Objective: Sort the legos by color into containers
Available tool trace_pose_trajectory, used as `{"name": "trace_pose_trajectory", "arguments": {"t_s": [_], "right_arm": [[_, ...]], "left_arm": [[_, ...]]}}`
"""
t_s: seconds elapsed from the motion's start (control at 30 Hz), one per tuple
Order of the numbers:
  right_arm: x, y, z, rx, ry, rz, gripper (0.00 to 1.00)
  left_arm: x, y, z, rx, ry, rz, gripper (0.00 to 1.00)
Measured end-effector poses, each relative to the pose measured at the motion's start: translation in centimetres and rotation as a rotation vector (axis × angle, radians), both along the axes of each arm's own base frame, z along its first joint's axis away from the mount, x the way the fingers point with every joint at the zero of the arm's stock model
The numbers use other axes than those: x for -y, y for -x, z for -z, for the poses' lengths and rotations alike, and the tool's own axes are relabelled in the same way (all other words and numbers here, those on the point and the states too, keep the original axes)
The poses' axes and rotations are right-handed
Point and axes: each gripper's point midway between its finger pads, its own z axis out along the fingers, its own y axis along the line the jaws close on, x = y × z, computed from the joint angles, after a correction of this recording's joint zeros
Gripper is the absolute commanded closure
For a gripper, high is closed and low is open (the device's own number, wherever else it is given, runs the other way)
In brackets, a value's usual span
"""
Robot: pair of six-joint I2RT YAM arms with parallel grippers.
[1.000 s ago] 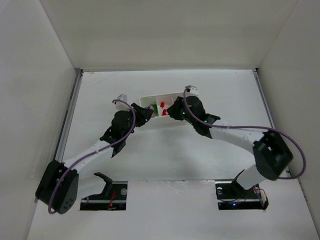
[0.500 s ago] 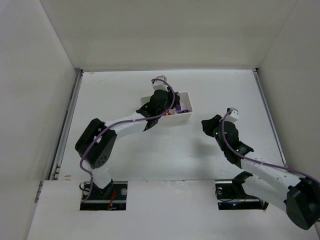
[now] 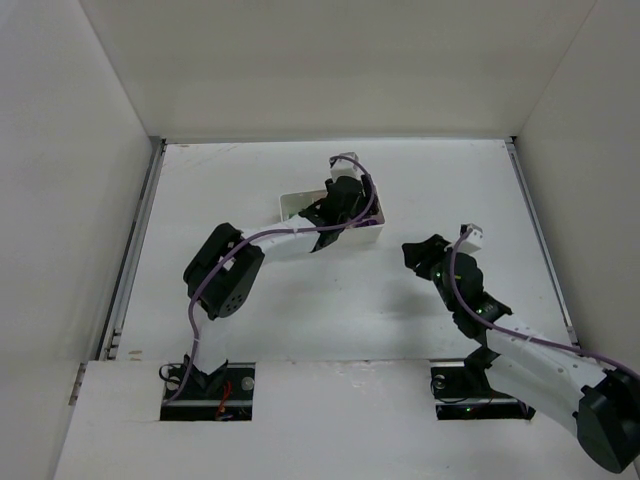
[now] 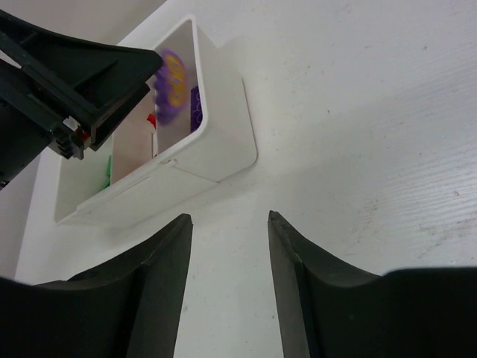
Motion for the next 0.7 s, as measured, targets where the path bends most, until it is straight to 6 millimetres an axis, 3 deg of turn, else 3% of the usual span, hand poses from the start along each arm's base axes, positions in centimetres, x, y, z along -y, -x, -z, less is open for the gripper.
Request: {"name": "trace_pose_trajectory", "arguments": {"t_s": [0.07,0.1,0.27,0.43,0.5,0.57,0.67,0.7], "right_arm": [[0.1,0.0,0.1,0.001,0.000,0.002,0.46],[0.2,0.0,0.1,0.000,0.001,0.004,0.46],[0.1,-0.1,0.1,0.002,0.000,0.004,0.46],[0.2,-0.1,0.2,0.001,0.002,0.008,0.45],[0.3,-0.1,0.0,0.009,-0.001,0.013,0.44],[0.4,-0.1,-0.5,0.024,-0.009,0.021,0.35],[0.9,-0.1,-1.3,0.048,-0.020,0.040,0.24],[1.1,-0.1,-1.5,0.054,-0.022,0.051,0.12]], "left_arm": [[-0.2,0.0,0.2,-0.004,-0.013,-0.003,0.18],[-0.3,0.1,0.3,-0.006,-0.020,-0.003,0.00],[-0.9,0.7,-0.5,0.001,-0.036,-0.007,0.00],[-3.0,2.8,-5.8,0.071,-0.019,-0.025,0.00],[-4.5,4.0,-8.3,0.107,0.005,-0.041,0.00],[-6.8,5.5,-10.2,0.138,0.031,-0.071,0.00],[-11.0,7.5,-10.9,0.144,0.051,-0.140,0.00],[-12.8,8.2,-10.5,0.135,0.051,-0.174,0.00]]}}
